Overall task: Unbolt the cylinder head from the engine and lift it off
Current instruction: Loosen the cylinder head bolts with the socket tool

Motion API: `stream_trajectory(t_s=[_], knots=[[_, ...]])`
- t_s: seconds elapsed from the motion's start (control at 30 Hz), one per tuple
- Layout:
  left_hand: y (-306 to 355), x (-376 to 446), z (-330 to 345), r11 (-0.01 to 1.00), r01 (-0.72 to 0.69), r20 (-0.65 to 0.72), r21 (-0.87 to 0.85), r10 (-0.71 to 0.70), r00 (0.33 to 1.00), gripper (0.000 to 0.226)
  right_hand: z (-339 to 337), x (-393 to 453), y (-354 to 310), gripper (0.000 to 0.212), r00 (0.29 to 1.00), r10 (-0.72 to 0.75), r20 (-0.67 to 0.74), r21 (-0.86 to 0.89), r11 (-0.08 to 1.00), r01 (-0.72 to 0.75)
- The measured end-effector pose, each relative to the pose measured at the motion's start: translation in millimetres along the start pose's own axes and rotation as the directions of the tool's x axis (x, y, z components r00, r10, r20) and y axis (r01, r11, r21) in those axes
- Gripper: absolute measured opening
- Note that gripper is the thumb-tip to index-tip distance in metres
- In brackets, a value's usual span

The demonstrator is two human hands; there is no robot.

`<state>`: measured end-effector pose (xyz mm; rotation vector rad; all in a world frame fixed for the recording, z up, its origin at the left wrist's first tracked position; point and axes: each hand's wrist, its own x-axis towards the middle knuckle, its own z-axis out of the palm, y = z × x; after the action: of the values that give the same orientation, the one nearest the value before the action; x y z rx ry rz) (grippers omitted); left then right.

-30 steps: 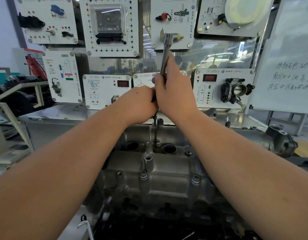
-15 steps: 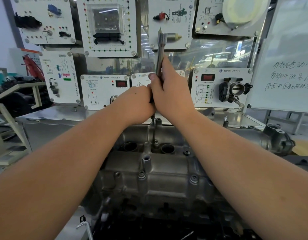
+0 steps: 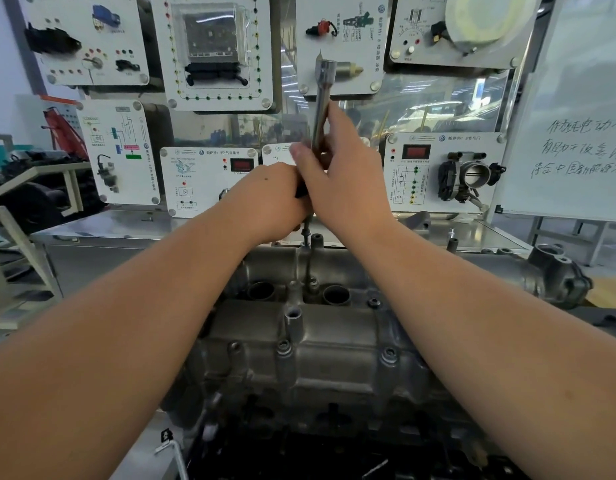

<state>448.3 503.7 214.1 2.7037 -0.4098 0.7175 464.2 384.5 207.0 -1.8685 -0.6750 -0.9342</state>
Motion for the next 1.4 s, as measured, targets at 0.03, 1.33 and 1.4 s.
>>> stream_trajectory(t_s=[0.03, 1.33, 1.4], knots=[[-0.6, 0.7, 0.2, 1.000, 0.009, -0.008, 0.003, -0.009, 1.000, 0.027, -0.6, 0.3, 0.2, 0.046, 1.000, -0.009, -0.018, -0.010, 1.000, 0.009], [1.0, 0.6, 2.3, 0.998, -0.010, -0.018, 0.069, 0.012, 1.000, 0.034, -0.2, -1.4, -1.7, 0.072, 1.000, 0.027, 0.009, -0.106, 0.994, -0.026], [-0.2, 0.6, 2.2, 1.000, -0.005, -0.034, 0.026, 0.005, 0.999, 0.032, -1.0, -0.6, -1.6, 0.061, 1.000, 0.006, -0.014, -0.107, 0.994, -0.007]])
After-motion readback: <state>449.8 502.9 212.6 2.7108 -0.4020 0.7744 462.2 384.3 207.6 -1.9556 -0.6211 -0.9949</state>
